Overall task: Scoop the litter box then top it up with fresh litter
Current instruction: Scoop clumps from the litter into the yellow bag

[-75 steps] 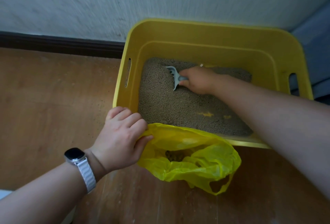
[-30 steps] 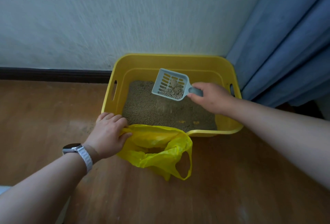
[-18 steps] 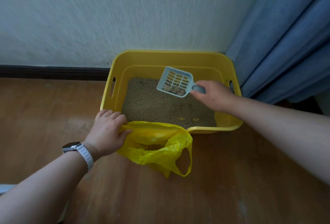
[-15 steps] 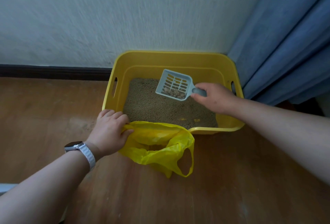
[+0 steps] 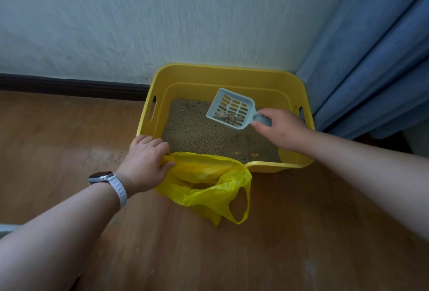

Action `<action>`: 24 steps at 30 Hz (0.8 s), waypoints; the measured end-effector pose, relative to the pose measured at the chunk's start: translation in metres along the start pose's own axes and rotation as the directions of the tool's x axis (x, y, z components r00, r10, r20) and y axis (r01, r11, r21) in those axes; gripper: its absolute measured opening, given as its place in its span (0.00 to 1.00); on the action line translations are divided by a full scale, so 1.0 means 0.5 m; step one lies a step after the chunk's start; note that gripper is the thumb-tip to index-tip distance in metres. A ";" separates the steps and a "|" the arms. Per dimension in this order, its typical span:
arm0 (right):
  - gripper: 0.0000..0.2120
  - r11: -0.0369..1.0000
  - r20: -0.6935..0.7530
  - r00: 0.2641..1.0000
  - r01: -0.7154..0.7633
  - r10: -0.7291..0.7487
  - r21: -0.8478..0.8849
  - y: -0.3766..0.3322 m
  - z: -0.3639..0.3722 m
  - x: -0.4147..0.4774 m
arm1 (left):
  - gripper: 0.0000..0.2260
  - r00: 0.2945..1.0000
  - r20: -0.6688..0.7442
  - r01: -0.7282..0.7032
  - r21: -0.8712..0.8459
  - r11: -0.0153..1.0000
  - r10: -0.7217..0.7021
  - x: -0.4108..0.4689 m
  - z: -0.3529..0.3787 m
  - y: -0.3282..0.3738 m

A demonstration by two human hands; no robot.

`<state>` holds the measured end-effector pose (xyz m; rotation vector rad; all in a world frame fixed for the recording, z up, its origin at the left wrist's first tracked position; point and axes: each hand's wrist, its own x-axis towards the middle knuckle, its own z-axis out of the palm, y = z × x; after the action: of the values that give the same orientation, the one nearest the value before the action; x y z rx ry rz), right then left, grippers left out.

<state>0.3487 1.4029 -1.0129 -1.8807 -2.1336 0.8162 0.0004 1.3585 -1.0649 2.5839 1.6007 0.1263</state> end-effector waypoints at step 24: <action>0.12 0.542 0.123 0.691 0.653 -0.713 -0.529 -0.045 0.073 -0.049 | 0.10 0.999 0.016 0.049 -0.039 0.998 -0.048 -0.007 -0.006 0.003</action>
<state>0.3163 1.3682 -1.0264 -0.9595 -2.8861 -0.0863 0.0000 1.3547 -1.0618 2.5089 1.6378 0.1328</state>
